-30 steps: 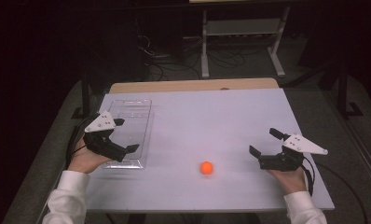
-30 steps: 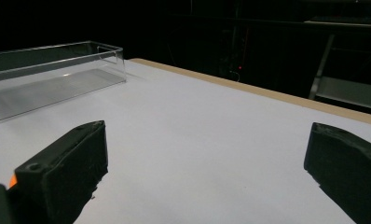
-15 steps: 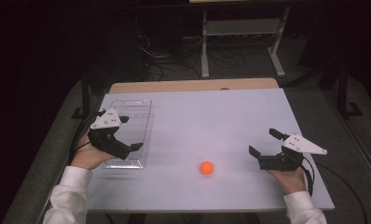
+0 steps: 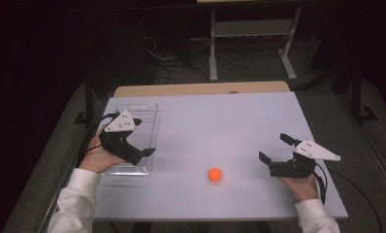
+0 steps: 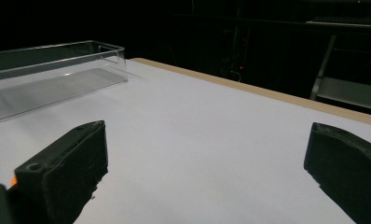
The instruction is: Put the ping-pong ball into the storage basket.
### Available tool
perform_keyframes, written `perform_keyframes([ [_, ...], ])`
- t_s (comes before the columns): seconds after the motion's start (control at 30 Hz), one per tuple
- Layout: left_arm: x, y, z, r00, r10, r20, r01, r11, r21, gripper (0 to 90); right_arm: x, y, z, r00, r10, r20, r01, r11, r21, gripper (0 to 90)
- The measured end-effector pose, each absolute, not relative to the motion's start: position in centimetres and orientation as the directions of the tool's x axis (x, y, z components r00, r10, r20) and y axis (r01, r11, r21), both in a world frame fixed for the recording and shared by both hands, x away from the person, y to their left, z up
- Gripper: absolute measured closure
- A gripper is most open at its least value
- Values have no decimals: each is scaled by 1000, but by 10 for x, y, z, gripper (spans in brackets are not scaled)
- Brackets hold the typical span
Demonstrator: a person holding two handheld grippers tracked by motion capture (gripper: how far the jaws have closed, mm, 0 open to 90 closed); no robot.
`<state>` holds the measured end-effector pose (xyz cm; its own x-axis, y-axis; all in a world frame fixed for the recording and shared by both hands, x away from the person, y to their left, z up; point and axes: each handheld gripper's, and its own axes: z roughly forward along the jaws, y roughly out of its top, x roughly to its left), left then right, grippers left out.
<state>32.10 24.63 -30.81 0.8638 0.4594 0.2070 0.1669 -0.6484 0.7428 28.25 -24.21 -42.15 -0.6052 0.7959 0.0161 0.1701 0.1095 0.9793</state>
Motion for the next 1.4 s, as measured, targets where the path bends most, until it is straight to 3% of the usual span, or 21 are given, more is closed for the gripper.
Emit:
perform_keyframes([
  [1.4,328,192,-314,911,331,244,97,-751,654,0,281,-240,-421,-618,786,3,165,126,978,0],
])
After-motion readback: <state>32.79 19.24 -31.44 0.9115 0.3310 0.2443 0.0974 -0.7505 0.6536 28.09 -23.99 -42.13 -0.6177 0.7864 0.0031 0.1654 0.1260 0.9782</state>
